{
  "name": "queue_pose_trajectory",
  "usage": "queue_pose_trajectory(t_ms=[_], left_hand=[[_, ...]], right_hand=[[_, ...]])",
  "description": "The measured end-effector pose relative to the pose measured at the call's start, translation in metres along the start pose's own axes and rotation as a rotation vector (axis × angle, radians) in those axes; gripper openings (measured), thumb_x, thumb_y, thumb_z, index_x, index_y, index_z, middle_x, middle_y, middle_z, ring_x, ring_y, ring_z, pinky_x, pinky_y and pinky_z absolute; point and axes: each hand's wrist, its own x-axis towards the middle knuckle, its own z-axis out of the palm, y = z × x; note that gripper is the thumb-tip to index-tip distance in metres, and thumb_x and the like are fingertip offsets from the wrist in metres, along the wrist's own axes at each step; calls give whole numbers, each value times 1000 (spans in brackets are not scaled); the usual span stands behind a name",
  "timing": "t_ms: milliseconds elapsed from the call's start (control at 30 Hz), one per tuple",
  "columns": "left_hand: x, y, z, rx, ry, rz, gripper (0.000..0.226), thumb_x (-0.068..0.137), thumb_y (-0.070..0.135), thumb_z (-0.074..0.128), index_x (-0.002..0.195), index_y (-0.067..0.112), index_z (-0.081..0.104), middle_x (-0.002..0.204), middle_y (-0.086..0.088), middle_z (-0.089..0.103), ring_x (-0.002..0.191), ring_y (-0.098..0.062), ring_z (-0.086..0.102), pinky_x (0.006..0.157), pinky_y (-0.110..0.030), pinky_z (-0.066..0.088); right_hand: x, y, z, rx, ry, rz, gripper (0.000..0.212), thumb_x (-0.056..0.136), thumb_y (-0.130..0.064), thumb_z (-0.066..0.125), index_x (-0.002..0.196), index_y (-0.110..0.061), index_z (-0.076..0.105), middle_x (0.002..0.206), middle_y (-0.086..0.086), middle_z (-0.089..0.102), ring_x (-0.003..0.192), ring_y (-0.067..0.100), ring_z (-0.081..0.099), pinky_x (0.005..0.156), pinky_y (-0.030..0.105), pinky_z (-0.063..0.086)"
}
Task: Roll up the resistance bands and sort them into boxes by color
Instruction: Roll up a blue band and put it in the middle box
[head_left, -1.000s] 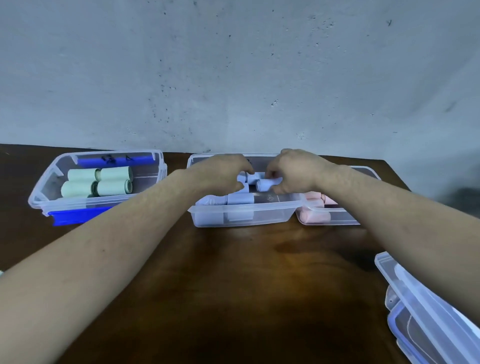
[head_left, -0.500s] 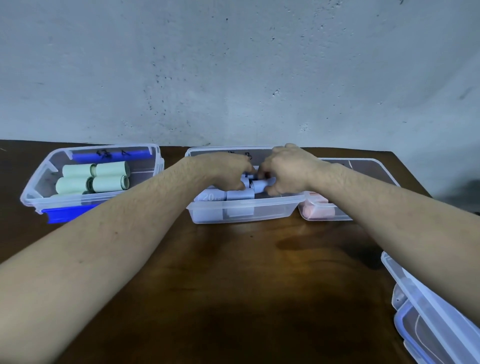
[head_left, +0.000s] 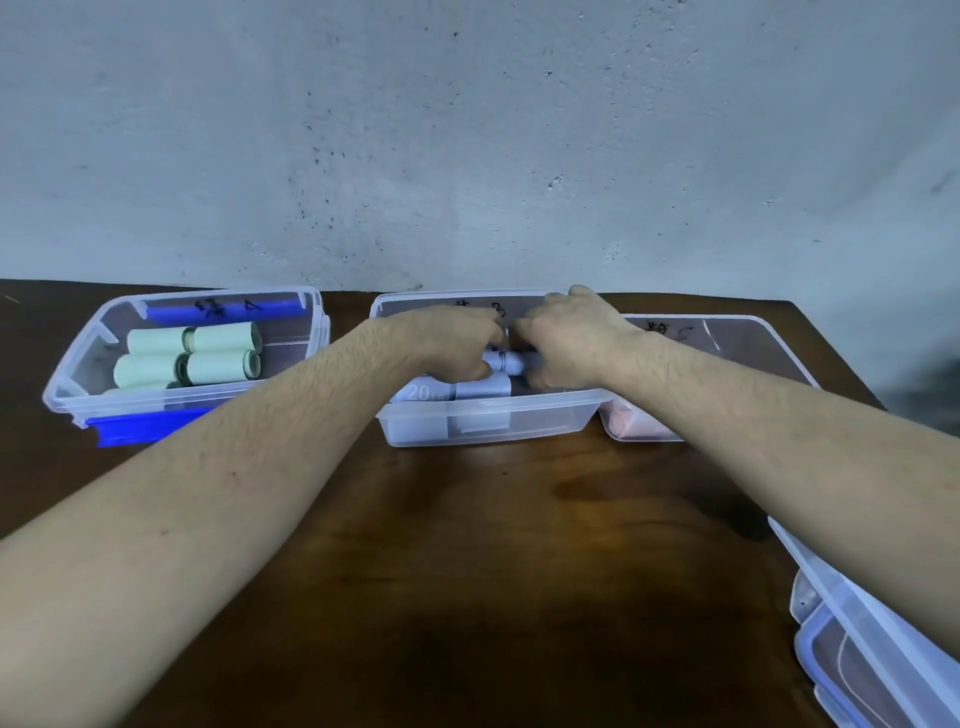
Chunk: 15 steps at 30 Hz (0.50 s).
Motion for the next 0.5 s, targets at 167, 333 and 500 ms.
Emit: queue_pose_trajectory(t_ms=[167, 333, 500], left_hand=[[-1, 0, 0, -17, 9, -5, 47, 95, 22, 50, 142, 25, 51, 137, 4, 46, 118, -21, 51, 98, -40, 44], [-2, 0, 1, -31, 17, 0, 47, 96, 23, 50, 143, 24, 49, 142, 7, 43, 123, -20, 48, 102, -37, 42], [-3, 3, -1, 22, 7, -22, 48, 96, 27, 49, 144, 25, 48, 141, 5, 43, 122, -20, 48, 101, -39, 43]], right_hand=[[-1, 2, 2, 8, 17, -5, 33, 87, -43, 57, 117, -30, 59, 104, -5, 60, 110, 21, 52, 84, 33, 32], [-4, 3, 0, 30, 41, -19, 39, 86, -45, 60, 121, -28, 57, 108, -4, 61, 112, 21, 51, 88, 34, 35], [-4, 1, 0, -44, 16, -20, 39, 91, -42, 57, 127, -28, 55, 115, -2, 61, 116, 22, 51, 90, 35, 36]])
